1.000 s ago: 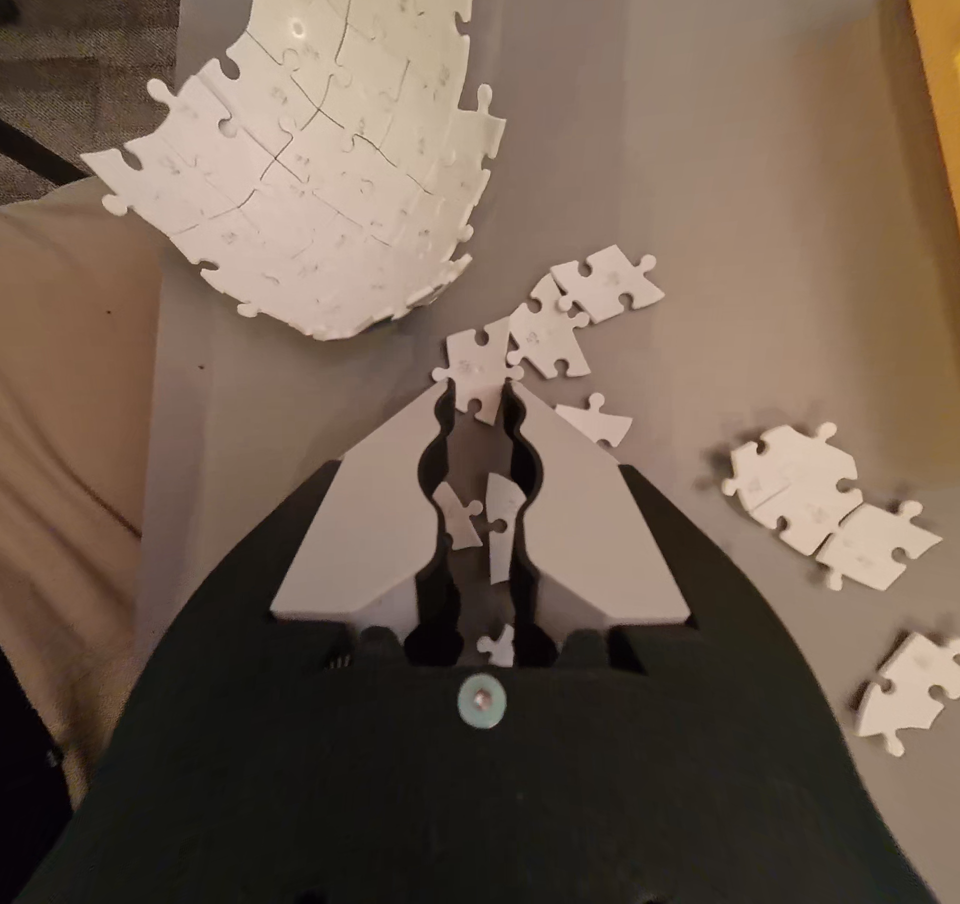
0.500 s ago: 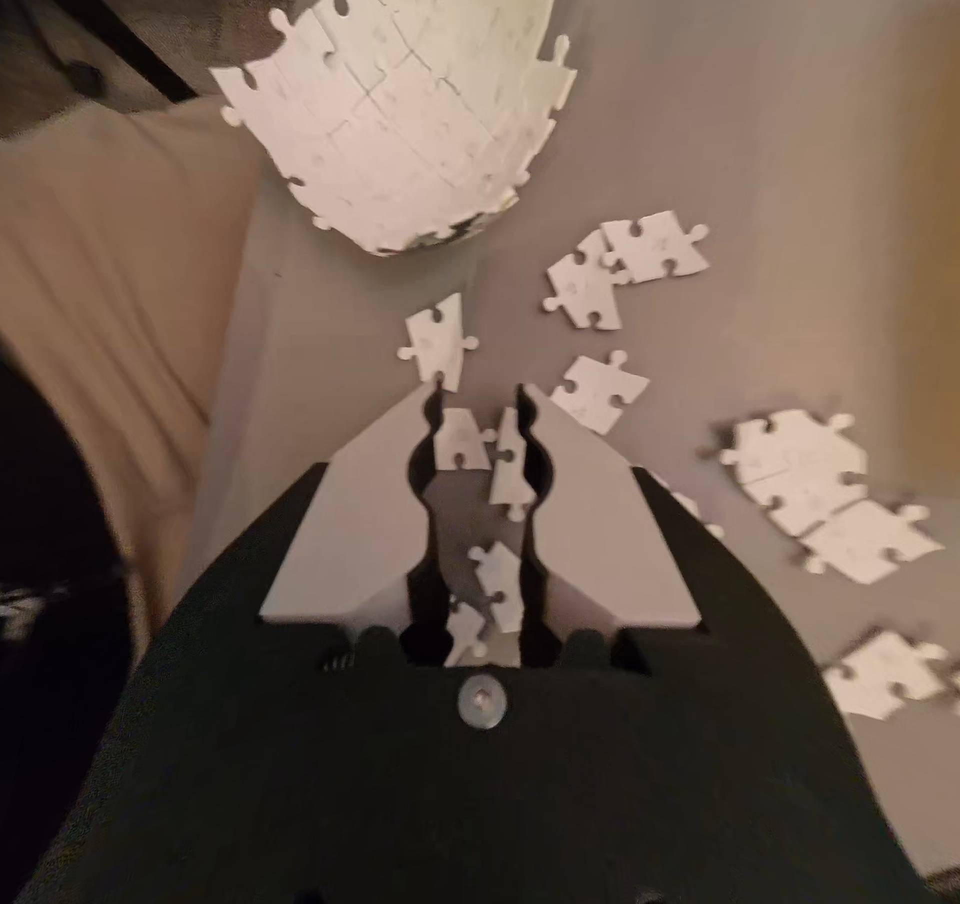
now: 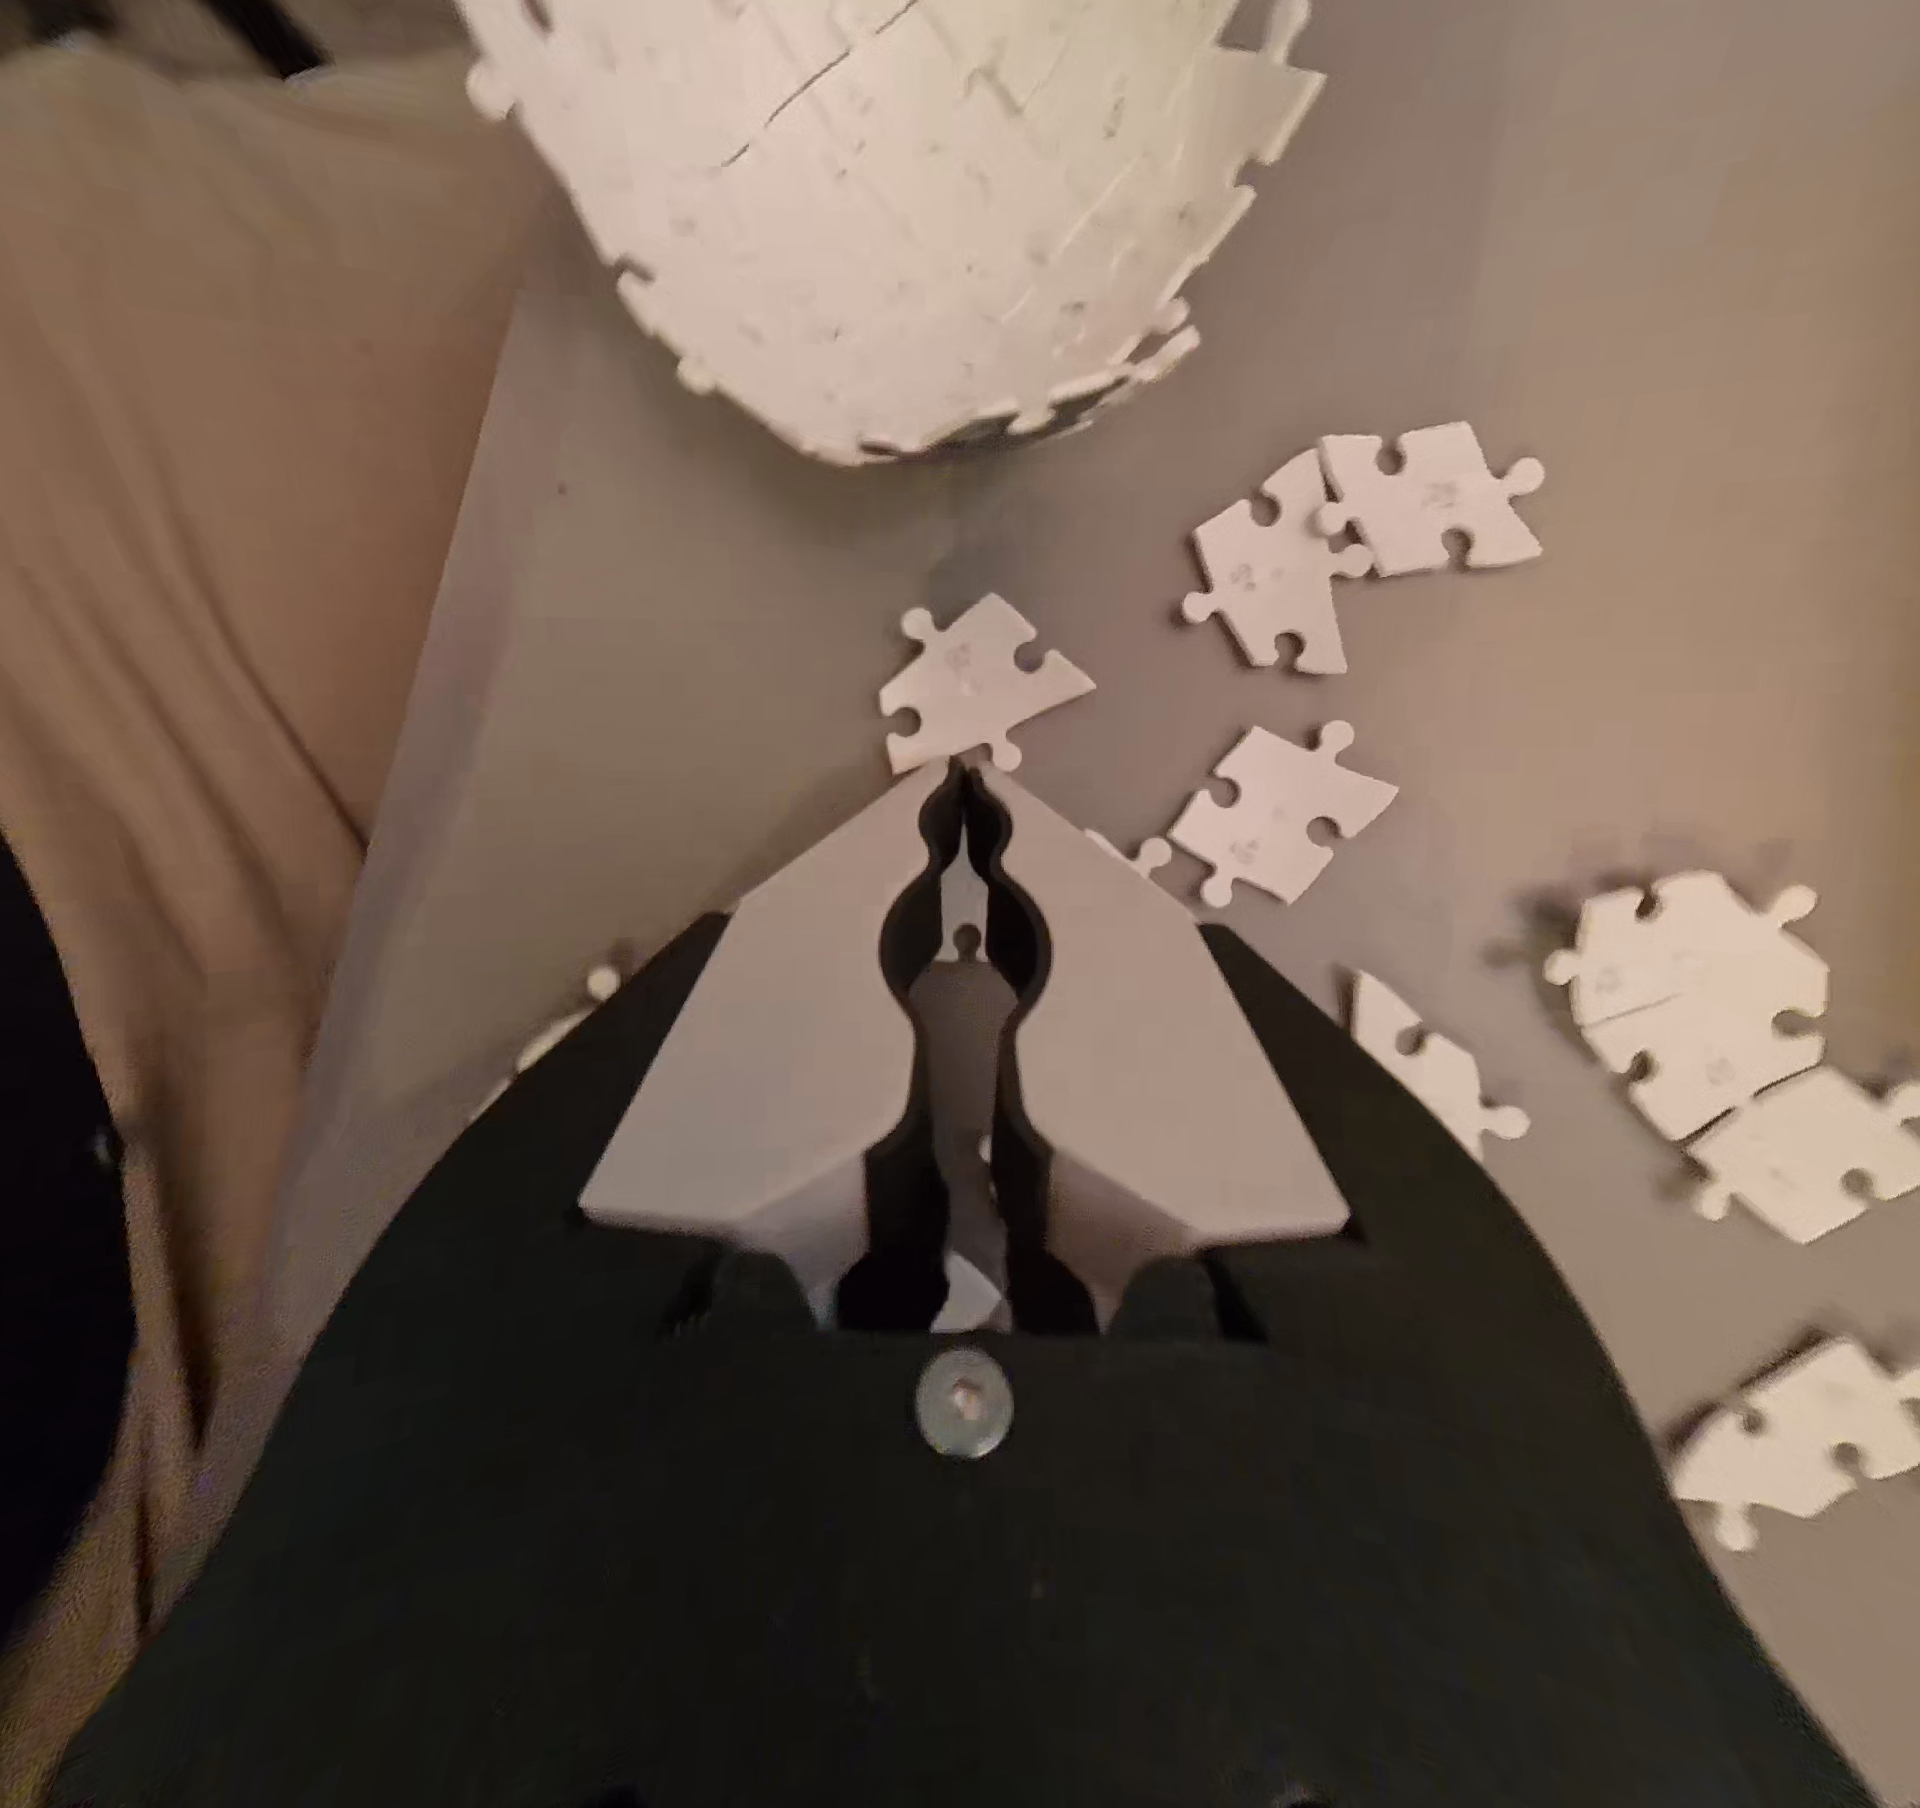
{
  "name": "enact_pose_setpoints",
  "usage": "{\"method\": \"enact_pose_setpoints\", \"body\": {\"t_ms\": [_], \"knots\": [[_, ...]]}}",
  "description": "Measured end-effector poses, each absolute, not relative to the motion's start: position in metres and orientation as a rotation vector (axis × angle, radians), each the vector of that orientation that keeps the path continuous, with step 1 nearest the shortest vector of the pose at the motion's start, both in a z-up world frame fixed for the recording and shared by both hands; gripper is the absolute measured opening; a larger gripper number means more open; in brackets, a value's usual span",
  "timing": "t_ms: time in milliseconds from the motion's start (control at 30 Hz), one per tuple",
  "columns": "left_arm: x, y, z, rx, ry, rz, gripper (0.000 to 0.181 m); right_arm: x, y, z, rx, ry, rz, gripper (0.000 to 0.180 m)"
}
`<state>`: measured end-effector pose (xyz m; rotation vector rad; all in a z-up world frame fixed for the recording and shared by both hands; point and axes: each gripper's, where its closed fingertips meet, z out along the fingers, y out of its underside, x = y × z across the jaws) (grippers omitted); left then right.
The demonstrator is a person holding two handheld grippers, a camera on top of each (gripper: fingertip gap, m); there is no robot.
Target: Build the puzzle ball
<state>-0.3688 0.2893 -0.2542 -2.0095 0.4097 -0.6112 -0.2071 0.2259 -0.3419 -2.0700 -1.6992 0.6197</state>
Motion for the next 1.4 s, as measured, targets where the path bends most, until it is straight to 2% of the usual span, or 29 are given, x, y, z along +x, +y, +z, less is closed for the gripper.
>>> {"method": "enact_pose_setpoints", "body": {"t_ms": [100,200,333,433,567,733,867,1033,1067,1133,1233,1267,1333,1400], "knots": [[-0.369,0.289,-0.252,-2.002,0.408,-0.617,0.044,-0.188,0.219,-0.343,-1.911,-2.007,0.572,0.0],[-0.367,0.289,-0.253,-2.007,0.414,-0.615,0.044,-0.173,0.239,-0.339,-1.92,-2.057,0.476,0.002],[-0.367,0.29,-0.253,-2.009,0.414,-0.607,0.044,-0.194,0.233,-0.32,-2.088,-1.801,0.706,0.022],[-0.368,0.29,-0.255,-2.011,0.409,-0.607,0.044,-0.2,0.231,-0.331,-2.167,-1.67,0.653,0.04],[-0.366,0.29,-0.256,-2.013,0.414,-0.614,0.044,-0.207,0.235,-0.336,-2.024,-1.725,0.571,0.049],[-0.364,0.289,-0.255,-2.01,0.421,-0.612,0.044,-0.219,0.238,-0.336,-1.862,-1.913,0.598,0.045],[-0.366,0.289,-0.255,-2.01,0.416,-0.608,0.045,-0.219,0.242,-0.343,-1.892,-1.999,0.589,0.018],[-0.366,0.29,-0.255,-2.009,0.414,-0.61,0.045,-0.214,0.238,-0.342,-1.958,-1.942,0.613,0.016],[-0.366,0.29,-0.256,-2.01,0.414,-0.612,0.046,-0.211,0.235,-0.341,-1.984,-1.926,0.637,0.007],[-0.365,0.29,-0.255,-2.008,0.416,-0.616,0.046,-0.202,0.226,-0.342,-1.957,-1.961,0.652,0.003],[-0.364,0.29,-0.255,-2.005,0.418,-0.618,0.046,-0.187,0.23,-0.342,-1.943,-2.004,0.565,0.003],[-0.364,0.29,-0.255,-2.006,0.418,-0.618,0.046,-0.184,0.235,-0.34,-1.956,-1.99,0.529,0.006],[-0.364,0.289,-0.254,-2.007,0.419,-0.615,0.046,-0.186,0.234,-0.33,-1.991,-1.936,0.553,0.03],[-0.365,0.289,-0.252,-2.002,0.416,-0.61,0.046,-0.186,0.228,-0.324,-2.061,-1.869,0.573,0.027]]}}
